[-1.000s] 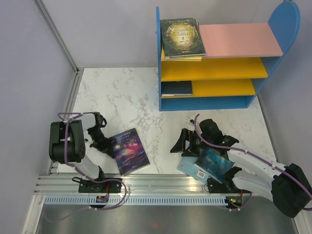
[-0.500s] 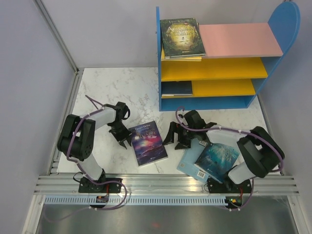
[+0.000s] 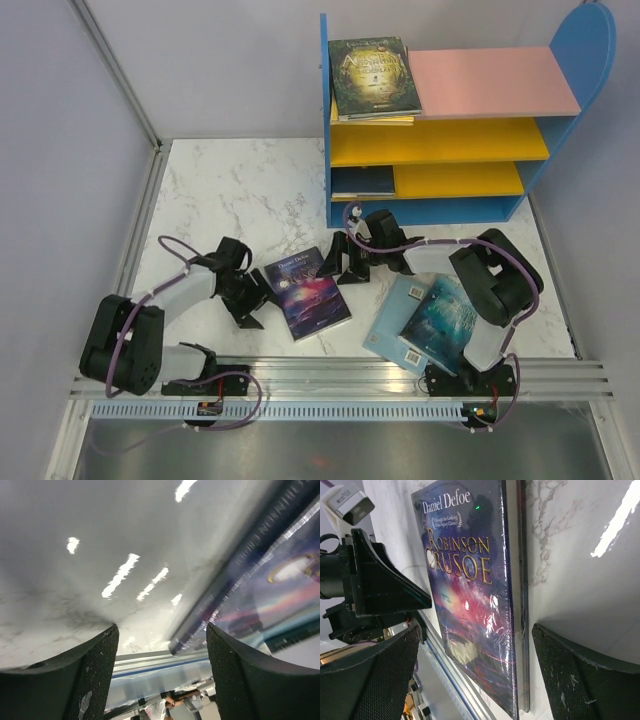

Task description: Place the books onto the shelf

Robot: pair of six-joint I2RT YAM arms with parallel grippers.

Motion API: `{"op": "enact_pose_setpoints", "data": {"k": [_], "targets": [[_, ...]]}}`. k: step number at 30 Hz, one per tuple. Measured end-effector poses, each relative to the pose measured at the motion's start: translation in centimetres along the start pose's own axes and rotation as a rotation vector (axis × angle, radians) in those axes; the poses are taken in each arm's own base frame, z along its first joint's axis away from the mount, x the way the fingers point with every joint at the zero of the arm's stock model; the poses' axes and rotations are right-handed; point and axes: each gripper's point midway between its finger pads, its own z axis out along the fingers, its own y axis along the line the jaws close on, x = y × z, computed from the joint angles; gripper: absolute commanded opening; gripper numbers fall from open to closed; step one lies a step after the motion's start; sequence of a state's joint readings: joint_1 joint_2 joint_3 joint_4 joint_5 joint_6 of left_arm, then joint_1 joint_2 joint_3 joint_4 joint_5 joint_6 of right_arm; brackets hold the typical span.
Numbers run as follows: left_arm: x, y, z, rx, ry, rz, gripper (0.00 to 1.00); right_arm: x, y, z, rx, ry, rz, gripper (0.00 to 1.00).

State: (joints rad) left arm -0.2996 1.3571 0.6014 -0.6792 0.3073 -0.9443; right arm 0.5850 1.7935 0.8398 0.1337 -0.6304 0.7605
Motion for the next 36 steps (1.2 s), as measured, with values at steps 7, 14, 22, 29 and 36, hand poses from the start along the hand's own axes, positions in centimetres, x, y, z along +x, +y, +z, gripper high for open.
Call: {"op": "enact_pose_setpoints", "data": {"k": [7, 14, 22, 29, 36], "targets": [[1.9, -2.6, 0.3, 0.324, 0.012, 0.032, 0.77, 1.2, 0.7, 0.8, -0.073, -0.014, -0.018, 0.98], [2.8, -5.3, 1.3, 0.513, 0.133, 0.048, 0.66, 3.6, 2.2, 2.0, -0.146, -0.017, -0.001, 0.97], [2.7, -6.7, 1.5, 0.635, 0.147, 0.12, 0.27, 5.7, 3.4, 2.5, -0.144, 0.006, 0.046, 0.97], [2.2, -7.2, 1.2, 0.626, 0.121, 0.135, 0.02, 6.7, 3.1, 1.6, -0.118, -0.016, 0.068, 0.95], [1.0, -8.7, -0.5, 0.657, 0.032, 0.158, 0.02, 10.6, 2.4, -1.2, -0.092, 0.008, 0.189, 0.89]]}}
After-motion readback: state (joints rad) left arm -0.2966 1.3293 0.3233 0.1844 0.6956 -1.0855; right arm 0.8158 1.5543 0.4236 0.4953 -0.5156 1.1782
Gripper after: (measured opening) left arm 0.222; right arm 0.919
